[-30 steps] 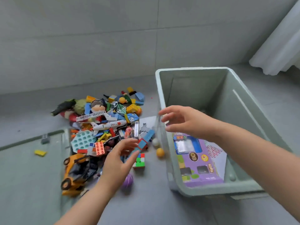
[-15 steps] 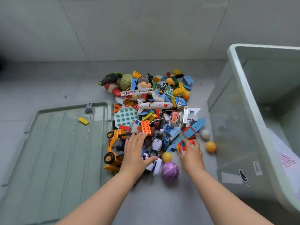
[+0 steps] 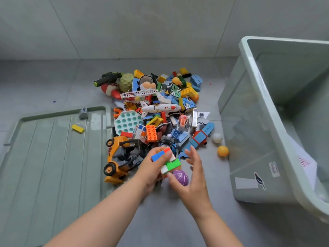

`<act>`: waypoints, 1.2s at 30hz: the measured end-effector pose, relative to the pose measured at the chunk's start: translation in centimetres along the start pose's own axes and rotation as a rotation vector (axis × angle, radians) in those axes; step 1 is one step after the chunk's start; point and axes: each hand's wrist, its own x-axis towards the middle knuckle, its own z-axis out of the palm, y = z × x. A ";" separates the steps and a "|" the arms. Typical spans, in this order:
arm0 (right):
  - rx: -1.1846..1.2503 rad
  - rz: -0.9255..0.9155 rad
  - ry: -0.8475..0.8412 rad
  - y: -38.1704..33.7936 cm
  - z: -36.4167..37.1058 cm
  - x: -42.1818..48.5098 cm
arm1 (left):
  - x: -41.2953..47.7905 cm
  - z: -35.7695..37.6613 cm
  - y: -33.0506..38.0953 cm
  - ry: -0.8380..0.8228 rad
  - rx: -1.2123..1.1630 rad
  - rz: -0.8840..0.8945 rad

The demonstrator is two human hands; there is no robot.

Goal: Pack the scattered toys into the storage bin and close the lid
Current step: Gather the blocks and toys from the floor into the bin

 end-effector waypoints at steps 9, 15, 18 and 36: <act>-0.395 0.237 -0.079 4.9 1.6 0.8 | -1.3 -2.3 -0.1 0.066 0.064 0.037; 0.455 0.153 0.131 -3.0 -0.2 1.7 | -2.0 -1.9 0.6 0.015 -0.070 -0.033; 0.327 0.048 -0.089 -5.4 1.0 1.3 | -2.5 -0.5 1.5 -0.079 -0.106 0.028; 0.061 0.262 -0.275 -16.1 -34.7 2.8 | -4.9 29.7 8.7 -0.634 0.646 0.280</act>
